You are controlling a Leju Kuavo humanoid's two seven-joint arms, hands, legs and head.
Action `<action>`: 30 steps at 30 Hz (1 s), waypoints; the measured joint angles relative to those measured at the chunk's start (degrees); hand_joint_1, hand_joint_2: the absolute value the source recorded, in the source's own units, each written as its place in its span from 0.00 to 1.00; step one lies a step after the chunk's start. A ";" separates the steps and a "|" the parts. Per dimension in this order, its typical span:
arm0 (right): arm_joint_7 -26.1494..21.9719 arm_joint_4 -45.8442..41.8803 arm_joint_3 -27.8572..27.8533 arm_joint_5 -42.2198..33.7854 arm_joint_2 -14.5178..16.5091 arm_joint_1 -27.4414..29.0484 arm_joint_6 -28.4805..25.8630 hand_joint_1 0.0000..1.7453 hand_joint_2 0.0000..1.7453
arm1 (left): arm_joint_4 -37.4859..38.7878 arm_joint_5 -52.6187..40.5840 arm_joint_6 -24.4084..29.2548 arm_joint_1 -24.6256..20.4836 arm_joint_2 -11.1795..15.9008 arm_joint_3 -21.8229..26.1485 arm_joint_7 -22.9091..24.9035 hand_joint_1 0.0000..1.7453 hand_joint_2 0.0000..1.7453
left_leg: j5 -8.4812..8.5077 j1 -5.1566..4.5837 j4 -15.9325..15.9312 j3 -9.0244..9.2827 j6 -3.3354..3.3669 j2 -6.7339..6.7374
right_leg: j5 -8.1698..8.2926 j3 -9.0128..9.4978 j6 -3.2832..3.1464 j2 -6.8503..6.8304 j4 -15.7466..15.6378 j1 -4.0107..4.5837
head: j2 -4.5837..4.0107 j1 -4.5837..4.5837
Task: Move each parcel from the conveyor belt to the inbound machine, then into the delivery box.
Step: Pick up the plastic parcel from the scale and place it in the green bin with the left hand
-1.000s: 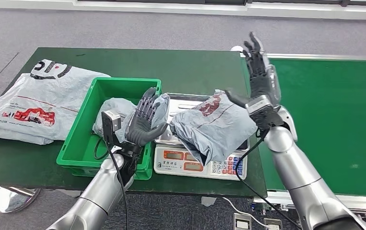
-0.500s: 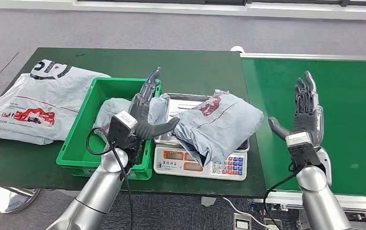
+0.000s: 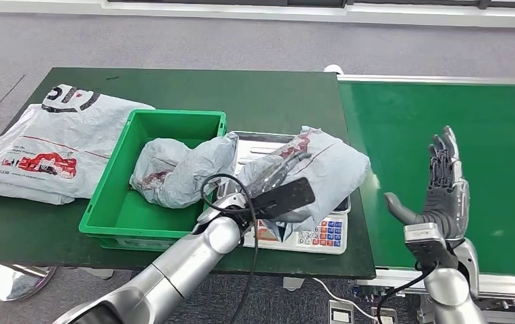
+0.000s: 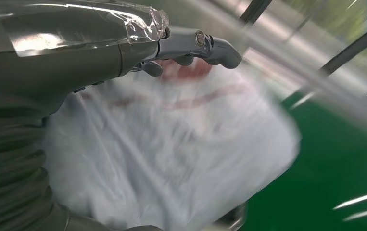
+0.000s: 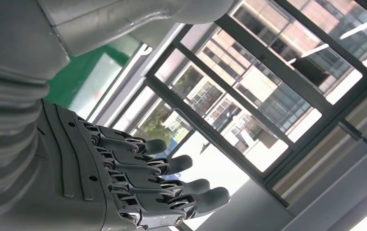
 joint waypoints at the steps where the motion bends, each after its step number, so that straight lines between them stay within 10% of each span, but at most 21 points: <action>1: 0.09 -0.36 0.00 0.60 0.22 0.51 -0.07 0.00 1.00 | 1.37 0.44 -1.04 -0.50 -0.26 -1.73 2.18 0.00 1.00 | 0.00 0.00 0.00 0.00 0.00 0.00 | 0.00 -0.01 0.00 0.01 0.00 0.00 | 0.00 0.00; 9: 1.49 -1.86 -0.28 5.49 1.95 1.59 0.44 0.00 1.00 | 9.60 0.41 -5.91 -5.23 -1.27 -12.07 10.50 0.00 1.00 | 0.01 0.03 -0.02 0.03 -0.01 0.03 | -0.01 0.03 0.00 0.08 0.02 0.03 | 0.00 -0.01; 23: 1.74 -2.22 -0.88 6.22 3.27 1.69 0.43 0.00 1.00 | 13.57 0.38 -6.83 -7.98 -1.63 -16.36 11.09 0.00 1.00 | 0.01 0.03 -0.02 0.26 -0.01 0.03 | -0.01 0.27 0.01 0.08 0.01 0.02 | 0.00 -0.01; 27: 1.61 -2.40 -1.25 6.54 3.43 2.09 0.44 0.00 1.00 | 13.94 0.32 -7.19 -8.27 -1.78 -16.66 11.51 1.00 1.00 | 0.01 0.03 -0.02 0.30 -0.01 0.03 | -0.01 0.32 0.01 0.07 0.01 0.02 | 0.00 -0.01; 30: 1.20 -2.55 -1.92 6.70 3.55 2.61 0.54 0.00 1.00 | 14.37 0.09 -6.32 -8.71 -1.81 -16.69 10.78 1.00 1.00 | 0.00 0.02 -0.02 0.31 0.00 0.02 | -0.01 0.34 0.01 0.07 0.01 0.02 | 0.00 -0.01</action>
